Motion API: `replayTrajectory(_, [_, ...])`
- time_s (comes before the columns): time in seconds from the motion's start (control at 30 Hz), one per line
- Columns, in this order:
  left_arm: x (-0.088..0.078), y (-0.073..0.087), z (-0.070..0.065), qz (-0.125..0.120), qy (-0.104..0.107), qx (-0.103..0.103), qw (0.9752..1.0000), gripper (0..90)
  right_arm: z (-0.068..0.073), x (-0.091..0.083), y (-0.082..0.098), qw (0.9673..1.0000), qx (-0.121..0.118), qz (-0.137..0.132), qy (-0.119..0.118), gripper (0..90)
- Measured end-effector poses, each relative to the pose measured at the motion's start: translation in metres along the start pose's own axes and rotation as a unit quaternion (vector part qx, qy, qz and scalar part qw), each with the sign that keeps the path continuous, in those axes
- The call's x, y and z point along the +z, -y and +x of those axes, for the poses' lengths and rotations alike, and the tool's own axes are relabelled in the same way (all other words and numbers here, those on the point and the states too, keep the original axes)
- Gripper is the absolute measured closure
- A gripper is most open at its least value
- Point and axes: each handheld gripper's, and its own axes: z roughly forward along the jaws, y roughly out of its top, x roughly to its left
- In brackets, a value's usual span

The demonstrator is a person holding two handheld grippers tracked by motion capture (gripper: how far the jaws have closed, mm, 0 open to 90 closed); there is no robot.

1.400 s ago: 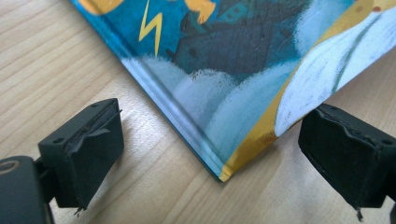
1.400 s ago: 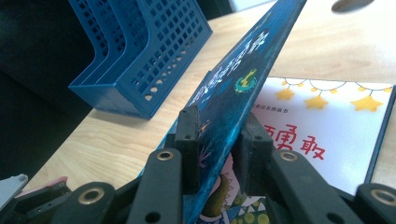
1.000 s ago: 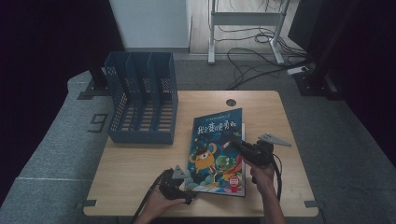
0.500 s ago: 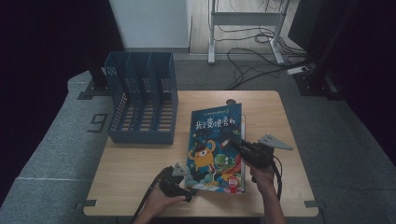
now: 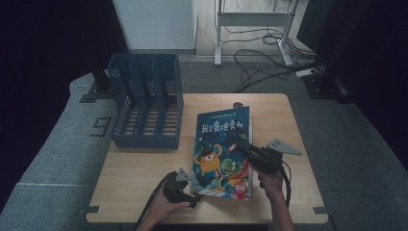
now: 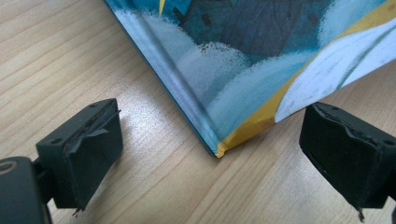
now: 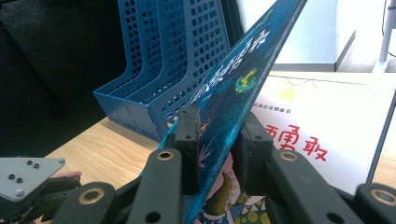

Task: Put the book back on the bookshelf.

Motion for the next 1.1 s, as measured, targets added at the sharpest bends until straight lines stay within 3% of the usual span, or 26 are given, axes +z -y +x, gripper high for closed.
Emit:
replayTrajectory(0.2, [-0.002, 0.001, 0.0, 0.005, 0.004, 0.006, 1.0, 6.8, 0.0, 0.0, 0.0, 1.0, -0.002, -0.001, -0.004, 72.8])
replayTrajectory(0.27, [-0.004, 0.001, 0.003, 0.005, 0.012, -0.001, 0.9999, 7.5, 0.0, 0.0, 0.0, 1.0, -0.002, -0.001, -0.003, 73.3])
replayTrajectory(0.4, [-0.007, 0.002, 0.011, -0.009, -0.003, -0.022, 0.9997, 12.8, -0.002, -0.002, 0.0, 0.9999, 0.008, -0.006, -0.006, 74.3])
replayTrajectory(0.47, [-0.005, 0.003, 0.007, -0.006, 0.0, -0.011, 0.9999, 13.0, -0.001, -0.002, -0.001, 0.9999, 0.007, -0.007, -0.007, 74.4])
replayTrajectory(0.57, [-0.002, 0.001, -0.003, 0.0, 0.022, 0.009, 0.9997, 11.9, -0.001, -0.002, 0.0, 0.9999, 0.008, -0.007, -0.006, 74.4])
replayTrajectory(0.63, [0.0, 0.001, -0.007, 0.001, 0.017, 0.021, 0.9996, 10.3, -0.002, -0.001, 0.0, 0.9999, 0.008, -0.007, -0.006, 74.4])
replayTrajectory(1.1, [0.006, -0.004, -0.005, -0.007, 0.005, 0.01, 0.9999, 6.8, 0.004, -0.004, -0.003, 0.9998, -0.004, -0.02, -0.002, 74.3])
